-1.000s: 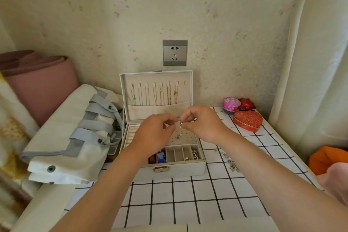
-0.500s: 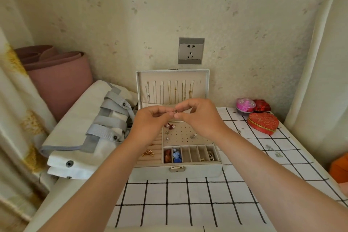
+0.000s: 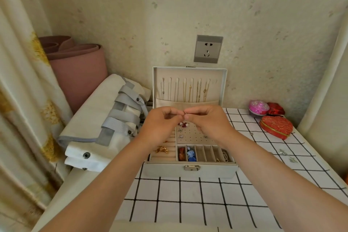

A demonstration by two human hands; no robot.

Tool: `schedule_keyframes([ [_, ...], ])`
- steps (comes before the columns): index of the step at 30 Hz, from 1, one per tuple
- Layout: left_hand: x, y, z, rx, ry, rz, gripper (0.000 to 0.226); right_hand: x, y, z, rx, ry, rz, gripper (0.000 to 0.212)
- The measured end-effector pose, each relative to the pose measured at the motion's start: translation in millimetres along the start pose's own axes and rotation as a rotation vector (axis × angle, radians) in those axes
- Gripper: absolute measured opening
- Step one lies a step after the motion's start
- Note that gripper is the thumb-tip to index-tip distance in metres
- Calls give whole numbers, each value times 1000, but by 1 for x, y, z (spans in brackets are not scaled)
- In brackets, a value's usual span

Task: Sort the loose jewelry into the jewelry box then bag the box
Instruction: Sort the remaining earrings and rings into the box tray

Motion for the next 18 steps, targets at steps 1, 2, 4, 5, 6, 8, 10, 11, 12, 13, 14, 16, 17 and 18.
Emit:
schedule_keyframes([
  [1, 0, 0, -2, -26, -89, -19, 12, 1, -1, 2, 22, 68, 14, 13],
  [2, 0, 1, -5, -52, -194, -43, 13, 2, -1, 4, 47, 160, 23, 13],
  [4, 1, 5, -8, -94, -410, -88, 16, 4, -1, 9, 89, 384, 28, 11],
  [5, 0, 7, -9, -118, -496, -104, 17, 5, -1, 11, 104, 487, 26, 10],
  [6, 0, 8, -10, -148, -563, -120, 17, 7, 1, 12, 111, 572, 19, 9],
  [8, 0, 9, -12, -199, -636, -159, 18, 7, 4, 13, 124, 703, -12, 9],
  [10, -1, 10, -13, -247, -704, -190, 19, 6, 7, 11, 150, 821, -48, 11],
  [11, -1, 10, -13, -270, -736, -196, 19, 5, 8, 11, 168, 868, -65, 11],
  [12, -1, 11, -14, -288, -761, -201, 19, 5, 9, 10, 186, 902, -80, 11],
  [13, -2, 11, -14, -299, -774, -204, 19, 4, 9, 10, 201, 926, -94, 11],
  [14, -2, 11, -15, -304, -779, -206, 19, 3, 9, 9, 217, 951, -108, 10],
  [16, -3, 10, -16, -311, -786, -201, 19, 2, 9, 9, 256, 1006, -141, 11],
  [17, -3, 9, -15, -316, -789, -199, 19, 1, 9, 8, 279, 1029, -155, 11],
  [18, -3, 9, -15, -320, -790, -200, 19, 1, 9, 8, 300, 1047, -167, 12],
])
Point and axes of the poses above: each hand's wrist, its own y-axis away from the middle knuckle, its own x-axis out of the back of the hand, z = x × y, the point moved 2 cm from there along -y, towards the middle knuckle, and after that the axes turned 1 degree about x, right-handed, at the moved point
